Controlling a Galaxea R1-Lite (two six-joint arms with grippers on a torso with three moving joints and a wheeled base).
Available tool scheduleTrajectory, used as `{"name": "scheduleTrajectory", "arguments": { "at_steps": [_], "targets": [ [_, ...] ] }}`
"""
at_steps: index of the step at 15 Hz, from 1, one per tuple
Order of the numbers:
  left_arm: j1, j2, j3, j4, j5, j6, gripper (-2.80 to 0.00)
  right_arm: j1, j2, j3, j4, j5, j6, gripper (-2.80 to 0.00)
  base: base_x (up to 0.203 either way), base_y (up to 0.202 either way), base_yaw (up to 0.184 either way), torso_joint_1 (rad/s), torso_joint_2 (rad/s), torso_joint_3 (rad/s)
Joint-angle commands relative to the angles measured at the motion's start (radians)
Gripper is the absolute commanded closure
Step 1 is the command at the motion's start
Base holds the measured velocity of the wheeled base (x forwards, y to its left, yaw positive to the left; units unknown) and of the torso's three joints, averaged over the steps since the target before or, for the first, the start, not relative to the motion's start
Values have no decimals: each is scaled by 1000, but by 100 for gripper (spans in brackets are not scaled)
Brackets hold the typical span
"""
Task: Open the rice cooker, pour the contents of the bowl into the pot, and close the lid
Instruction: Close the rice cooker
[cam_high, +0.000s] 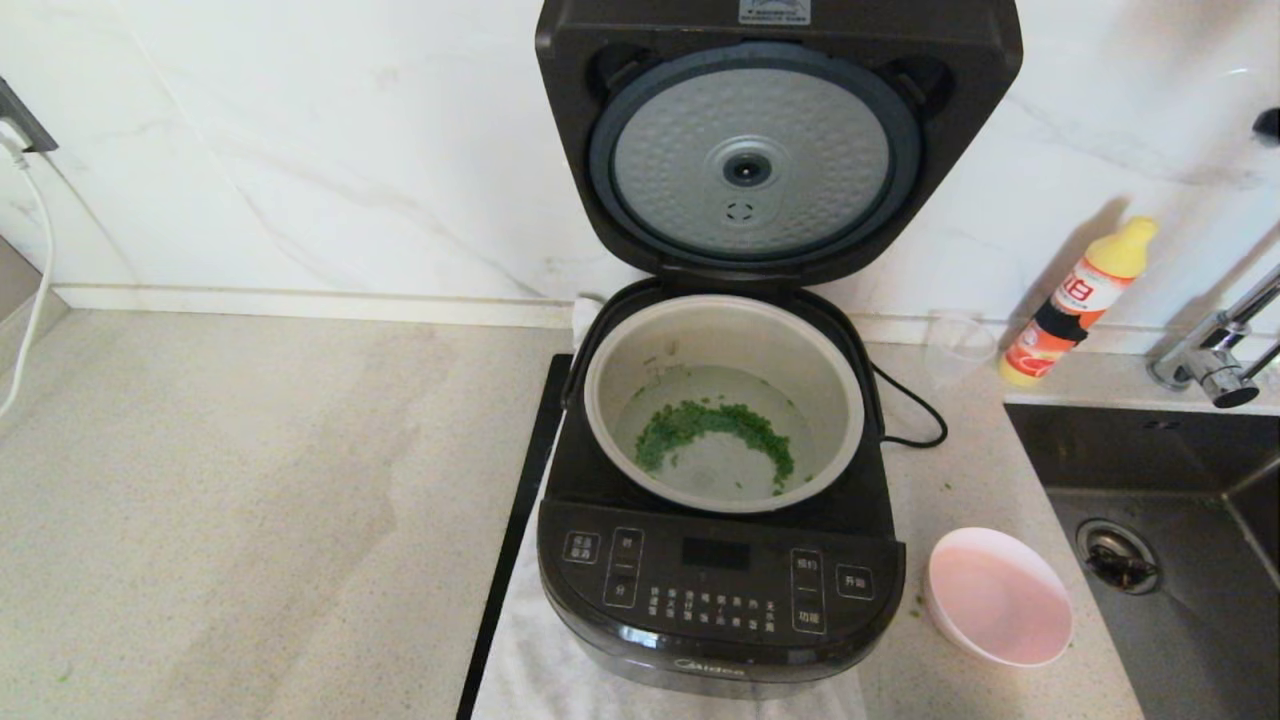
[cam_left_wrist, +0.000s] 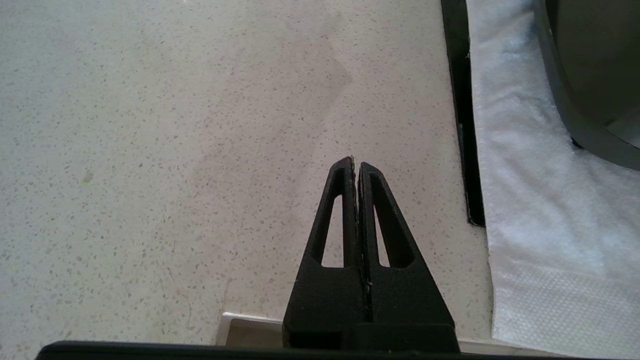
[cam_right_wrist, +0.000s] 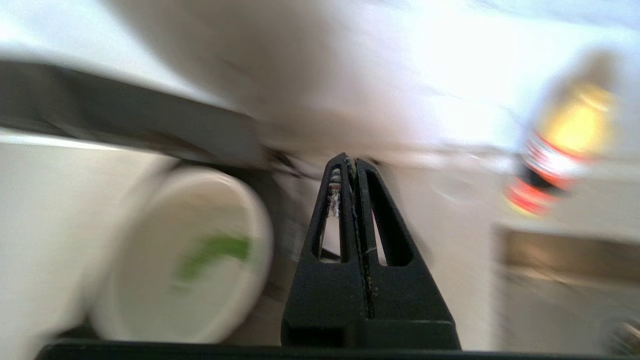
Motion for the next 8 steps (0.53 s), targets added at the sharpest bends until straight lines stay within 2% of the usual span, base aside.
{"name": "scheduleTrajectory", "arguments": {
  "at_steps": [1, 4, 6, 8],
  "targets": [
    [0, -3, 0, 0, 0, -1, 0, 6, 112, -173, 53, 107, 69, 0, 0, 0, 0, 0, 0, 0],
    [0, -3, 0, 0, 0, -1, 0, 7, 233, -324, 87, 304, 197, 0, 0, 0, 0, 0, 0, 0],
    [0, -3, 1, 0, 0, -1, 0, 7, 282, -358, 75, 374, 230, 0, 0, 0, 0, 0, 0, 0],
    [0, -3, 0, 0, 1, -1, 0, 18, 334, -376, -4, 427, 239, 0, 0, 0, 0, 0, 0, 0]
  ]
}}
